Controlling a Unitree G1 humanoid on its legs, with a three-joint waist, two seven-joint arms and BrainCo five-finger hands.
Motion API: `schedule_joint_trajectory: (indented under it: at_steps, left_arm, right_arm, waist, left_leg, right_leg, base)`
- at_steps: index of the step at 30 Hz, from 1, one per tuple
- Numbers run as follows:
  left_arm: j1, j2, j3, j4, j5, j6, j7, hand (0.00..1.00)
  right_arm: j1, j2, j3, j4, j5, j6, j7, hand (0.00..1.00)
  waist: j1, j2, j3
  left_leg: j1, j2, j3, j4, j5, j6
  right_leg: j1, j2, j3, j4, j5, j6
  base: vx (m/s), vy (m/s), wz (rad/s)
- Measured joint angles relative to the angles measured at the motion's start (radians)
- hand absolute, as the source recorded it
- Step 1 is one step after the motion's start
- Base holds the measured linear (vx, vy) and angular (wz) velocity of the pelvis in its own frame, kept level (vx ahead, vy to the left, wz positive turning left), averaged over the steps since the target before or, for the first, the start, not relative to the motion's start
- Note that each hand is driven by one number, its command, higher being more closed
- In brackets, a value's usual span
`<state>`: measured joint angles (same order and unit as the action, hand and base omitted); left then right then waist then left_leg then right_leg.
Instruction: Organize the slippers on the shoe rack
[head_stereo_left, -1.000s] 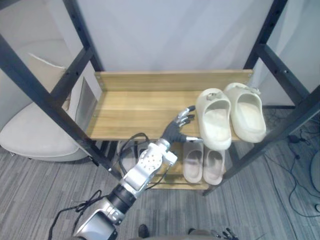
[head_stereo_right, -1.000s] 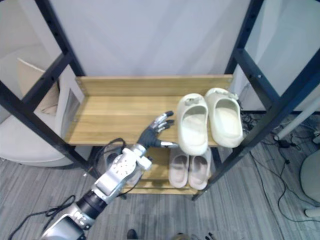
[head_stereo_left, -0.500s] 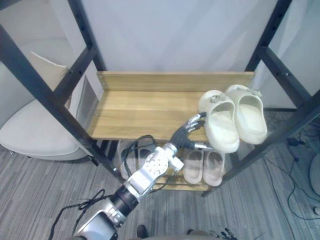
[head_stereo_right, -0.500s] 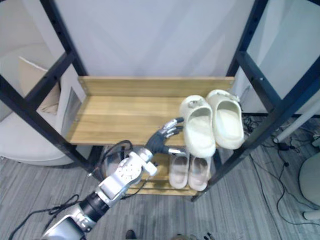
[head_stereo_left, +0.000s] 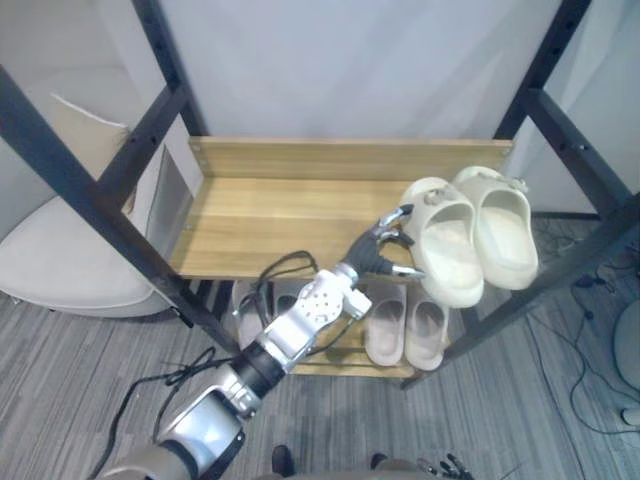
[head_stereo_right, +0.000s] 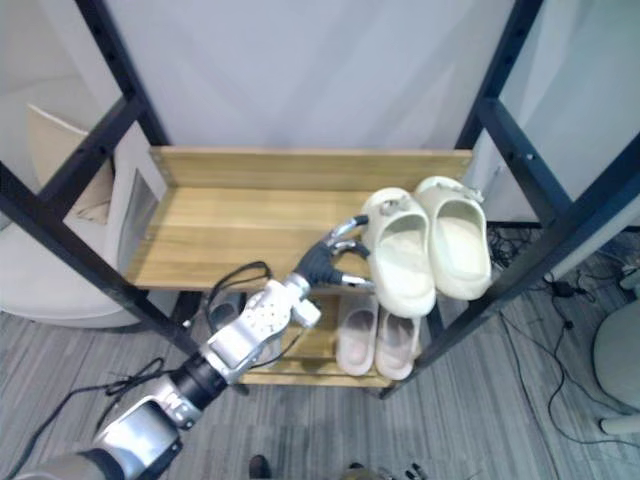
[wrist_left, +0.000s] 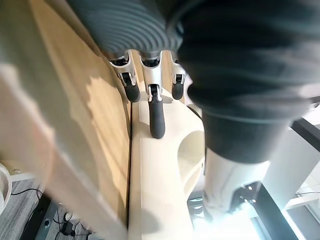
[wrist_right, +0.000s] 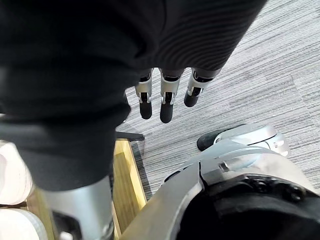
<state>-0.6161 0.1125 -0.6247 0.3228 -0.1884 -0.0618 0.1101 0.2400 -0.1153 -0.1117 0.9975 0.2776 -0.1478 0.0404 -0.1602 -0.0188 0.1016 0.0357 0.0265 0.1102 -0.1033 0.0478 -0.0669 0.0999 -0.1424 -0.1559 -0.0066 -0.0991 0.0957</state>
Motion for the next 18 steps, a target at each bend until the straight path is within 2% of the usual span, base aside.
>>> schedule_joint_trajectory:
  at_steps: [9, 18]
  left_arm:
    - [-0.025, -0.011, 0.027, 0.045, 0.012, 0.001, 0.018, 0.0]
    - [-0.028, -0.008, 0.132, 0.023, 0.018, 0.003, 0.022, 0.0]
  right_arm:
    - [-0.003, 0.006, -0.013, 0.0, 0.0, 0.001, 0.0, 0.0]
    - [-0.003, 0.011, -0.037, -0.001, -0.001, 0.001, 0.002, 0.0]
  waist:
    - [-0.006, 0.001, 0.002]
    - [-0.009, 0.015, 0.012]
  left_leg:
    - [0.0, 0.002, 0.016, 0.0, -0.002, -0.002]
    - [0.0, 0.003, 0.014, 0.0, -0.006, -0.004]
  right_leg:
    - [-0.004, 0.0, 0.005, -0.001, 0.002, -0.001]
    - [-0.001, 0.002, 0.003, -0.006, 0.002, -0.001]
  base:
    - [-0.01, -0.005, -0.03]
    - [0.0, 0.0, 0.0]
